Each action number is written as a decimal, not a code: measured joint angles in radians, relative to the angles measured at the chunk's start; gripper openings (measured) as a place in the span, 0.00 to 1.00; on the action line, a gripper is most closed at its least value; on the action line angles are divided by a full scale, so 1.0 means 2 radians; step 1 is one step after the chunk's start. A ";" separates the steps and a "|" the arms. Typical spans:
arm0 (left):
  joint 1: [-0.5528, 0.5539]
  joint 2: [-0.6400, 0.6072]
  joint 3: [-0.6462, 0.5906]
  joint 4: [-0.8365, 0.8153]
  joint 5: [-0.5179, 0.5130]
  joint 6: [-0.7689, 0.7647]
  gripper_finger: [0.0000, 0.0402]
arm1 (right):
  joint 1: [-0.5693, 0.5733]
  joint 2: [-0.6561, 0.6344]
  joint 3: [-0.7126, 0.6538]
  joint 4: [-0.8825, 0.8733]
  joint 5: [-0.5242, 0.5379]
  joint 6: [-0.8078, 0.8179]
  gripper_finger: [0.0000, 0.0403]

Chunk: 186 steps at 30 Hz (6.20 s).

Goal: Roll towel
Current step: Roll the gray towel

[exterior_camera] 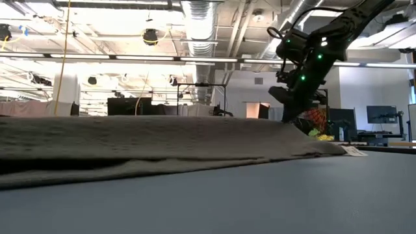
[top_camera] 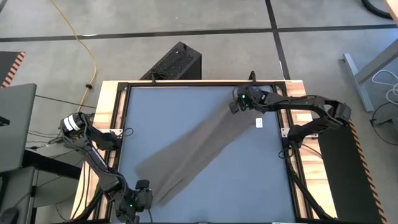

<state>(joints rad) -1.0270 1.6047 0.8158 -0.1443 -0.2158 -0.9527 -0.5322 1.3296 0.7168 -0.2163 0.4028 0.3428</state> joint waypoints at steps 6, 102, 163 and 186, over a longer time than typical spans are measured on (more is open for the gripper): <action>0.010 0.000 0.000 0.003 -0.033 -0.010 0.00 | -0.017 0.000 0.000 0.004 -0.015 -0.039 0.15; 0.010 -0.010 0.000 0.013 -0.212 0.162 0.00 | 0.546 0.605 0.626 0.116 -0.017 0.036 0.05; 0.022 0.083 0.000 0.147 -0.154 0.164 0.00 | 0.541 0.605 0.624 0.076 -0.003 0.092 0.05; 0.021 0.137 0.001 0.177 -0.096 0.126 0.00 | 0.551 0.508 0.623 -0.076 0.055 0.056 0.05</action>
<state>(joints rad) -0.9859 1.8790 0.8185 0.2095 -0.4080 -0.6998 0.5701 2.3456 1.9621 -0.3687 0.5138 0.4549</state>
